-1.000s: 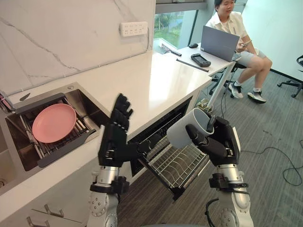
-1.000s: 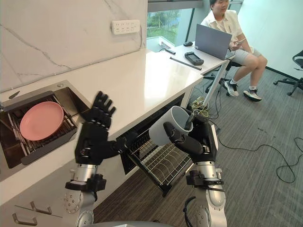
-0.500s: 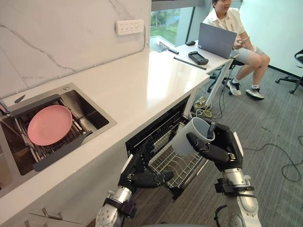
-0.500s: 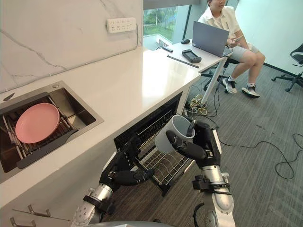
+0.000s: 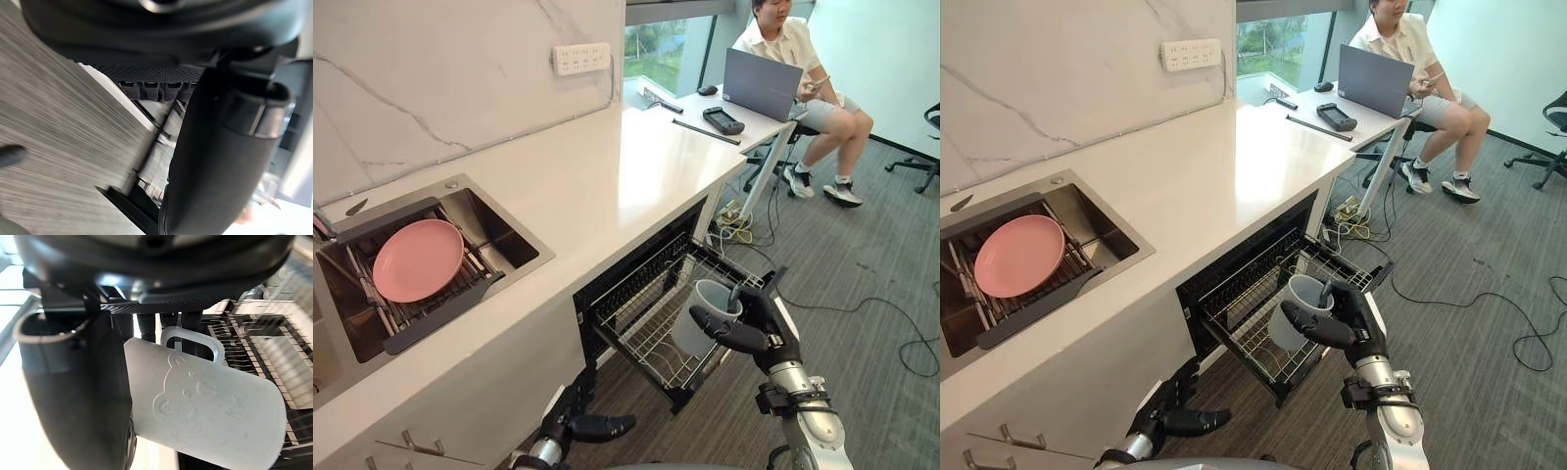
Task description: Walk over to the sink, pick up the cup, carry it to the dishwasher, place the cup inside the dishwasher, then close the dishwasher door
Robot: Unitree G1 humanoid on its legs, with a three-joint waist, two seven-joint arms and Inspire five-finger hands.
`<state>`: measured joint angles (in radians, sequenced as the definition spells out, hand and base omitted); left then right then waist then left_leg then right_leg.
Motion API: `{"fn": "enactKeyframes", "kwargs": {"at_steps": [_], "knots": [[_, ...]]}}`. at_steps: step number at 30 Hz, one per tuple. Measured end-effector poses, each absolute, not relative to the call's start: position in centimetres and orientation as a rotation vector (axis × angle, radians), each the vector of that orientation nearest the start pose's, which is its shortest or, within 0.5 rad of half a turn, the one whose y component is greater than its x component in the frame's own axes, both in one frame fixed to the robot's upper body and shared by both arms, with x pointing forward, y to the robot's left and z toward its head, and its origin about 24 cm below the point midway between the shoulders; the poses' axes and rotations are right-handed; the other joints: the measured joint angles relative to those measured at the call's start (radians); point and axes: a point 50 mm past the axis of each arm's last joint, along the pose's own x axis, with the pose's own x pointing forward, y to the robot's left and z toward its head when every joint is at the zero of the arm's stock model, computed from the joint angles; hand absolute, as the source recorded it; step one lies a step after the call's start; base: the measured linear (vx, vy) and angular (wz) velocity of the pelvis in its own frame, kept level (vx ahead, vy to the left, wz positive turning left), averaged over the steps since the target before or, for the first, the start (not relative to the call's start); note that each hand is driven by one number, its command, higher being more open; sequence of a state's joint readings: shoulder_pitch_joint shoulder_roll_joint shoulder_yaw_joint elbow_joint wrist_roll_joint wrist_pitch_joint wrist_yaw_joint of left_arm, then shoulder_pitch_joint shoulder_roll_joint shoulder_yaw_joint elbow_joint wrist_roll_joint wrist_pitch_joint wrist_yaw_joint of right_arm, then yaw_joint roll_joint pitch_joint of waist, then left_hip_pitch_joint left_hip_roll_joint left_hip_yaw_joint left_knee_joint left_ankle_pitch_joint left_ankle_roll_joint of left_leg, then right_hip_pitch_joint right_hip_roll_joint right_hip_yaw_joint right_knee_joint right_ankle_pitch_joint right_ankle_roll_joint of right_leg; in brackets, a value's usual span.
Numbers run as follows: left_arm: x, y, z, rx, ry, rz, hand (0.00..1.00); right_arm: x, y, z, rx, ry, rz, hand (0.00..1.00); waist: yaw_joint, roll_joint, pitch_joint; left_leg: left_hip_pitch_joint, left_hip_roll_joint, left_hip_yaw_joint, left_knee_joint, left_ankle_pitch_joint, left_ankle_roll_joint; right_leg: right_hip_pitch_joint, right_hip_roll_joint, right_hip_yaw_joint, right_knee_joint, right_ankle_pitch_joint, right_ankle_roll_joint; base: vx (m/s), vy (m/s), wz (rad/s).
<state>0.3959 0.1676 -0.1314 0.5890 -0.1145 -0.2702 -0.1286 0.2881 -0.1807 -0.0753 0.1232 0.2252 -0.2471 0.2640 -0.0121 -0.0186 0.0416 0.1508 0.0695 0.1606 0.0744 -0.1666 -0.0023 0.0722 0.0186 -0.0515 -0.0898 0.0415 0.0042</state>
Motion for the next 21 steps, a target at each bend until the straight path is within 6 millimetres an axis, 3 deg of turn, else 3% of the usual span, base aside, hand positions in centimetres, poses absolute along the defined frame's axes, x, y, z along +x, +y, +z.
{"fn": "enactKeyframes", "kwargs": {"at_steps": [5,9,17,21], "knots": [[7.3,20.0,-12.4,0.059,0.761,-0.012,1.00,17.9,-21.6,-2.5,-0.032,0.209,0.096,0.00,0.025,0.000,0.004,0.003,0.001,-0.017,0.004,-0.001,-0.002,0.011,-0.001,-0.016,0.000,-0.001,0.005,-0.01,-0.006,0.09],[7.0,20.5,-12.8,0.062,0.784,0.017,1.00,19.2,-21.8,-3.2,-0.096,0.258,0.113,0.00,0.029,-0.005,0.026,0.004,-0.002,-0.028,0.009,-0.001,-0.002,0.019,-0.003,-0.026,0.001,0.002,0.008,-0.03,0.003,0.08],[12.6,22.0,-11.2,0.075,0.643,0.057,1.00,25.3,-22.1,-1.7,-0.235,0.242,0.086,0.00,0.079,-0.036,0.218,-0.143,-0.002,-0.058,0.123,-0.007,-0.003,-0.075,-0.010,-0.044,0.042,0.045,0.005,-0.10,-0.007,0.08],[16.2,22.0,-9.8,0.069,0.545,0.055,1.00,29.0,-22.3,1.0,-0.278,0.170,0.058,0.00,0.091,-0.037,0.313,-0.270,-0.001,-0.078,0.226,-0.026,0.008,-0.159,-0.015,-0.060,0.071,0.064,0.006,-0.14,0.025,0.11]]}}
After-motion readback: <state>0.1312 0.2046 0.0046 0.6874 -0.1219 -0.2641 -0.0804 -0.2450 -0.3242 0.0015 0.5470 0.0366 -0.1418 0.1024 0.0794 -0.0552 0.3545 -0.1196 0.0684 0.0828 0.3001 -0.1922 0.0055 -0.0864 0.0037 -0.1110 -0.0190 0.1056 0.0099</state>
